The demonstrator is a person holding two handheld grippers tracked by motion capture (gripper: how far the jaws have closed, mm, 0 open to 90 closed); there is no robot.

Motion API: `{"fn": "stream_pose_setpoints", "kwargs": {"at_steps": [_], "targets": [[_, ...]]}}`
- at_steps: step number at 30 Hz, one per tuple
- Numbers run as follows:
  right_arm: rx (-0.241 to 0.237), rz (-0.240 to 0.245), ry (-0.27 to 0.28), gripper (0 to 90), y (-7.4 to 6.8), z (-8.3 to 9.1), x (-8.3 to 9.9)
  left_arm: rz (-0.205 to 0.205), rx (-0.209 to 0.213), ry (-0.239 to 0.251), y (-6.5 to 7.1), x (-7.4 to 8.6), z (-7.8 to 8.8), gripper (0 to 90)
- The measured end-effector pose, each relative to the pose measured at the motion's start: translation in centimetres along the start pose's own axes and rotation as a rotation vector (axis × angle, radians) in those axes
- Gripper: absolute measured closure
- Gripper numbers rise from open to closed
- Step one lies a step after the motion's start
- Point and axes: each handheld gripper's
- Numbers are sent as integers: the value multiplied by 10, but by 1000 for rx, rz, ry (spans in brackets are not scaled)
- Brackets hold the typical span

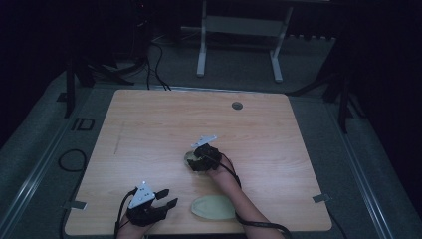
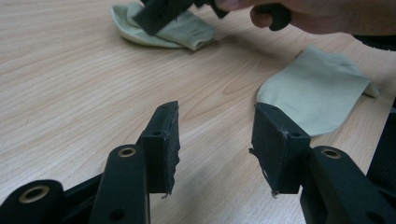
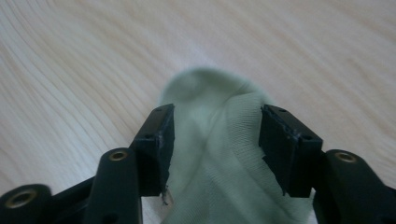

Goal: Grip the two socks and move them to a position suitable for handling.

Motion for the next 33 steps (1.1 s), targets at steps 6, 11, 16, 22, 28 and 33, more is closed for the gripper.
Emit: {"fn": "stream_pose_setpoints", "kwargs": {"at_steps": [6, 11, 16, 22, 28, 33], "targets": [[80, 55, 9, 621, -6, -3, 5, 3, -13, 6, 0, -1, 0, 505], [146, 92, 6, 783, -7, -3, 7, 3, -12, 16, 0, -2, 0, 468], [131, 101, -2, 821, -5, 6, 6, -5, -1, 19, 3, -2, 0, 468], [90, 117, 50, 822, 2, 39, 10, -6, -5, 9, 3, -2, -2, 469], [80, 166, 91, 822, 4, 80, 28, -1, -9, 6, 3, -3, -3, 468], [73, 186, 93, 821, 7, 101, 54, 2, -7, 1, 5, -3, -4, 469]]}}
Point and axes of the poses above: each handheld gripper's, and its own axes: z roughly backward along the jaws, x roughly out of its underside, y roughly to its right, and after that the axes turned 9 degrees about -y, right-handed
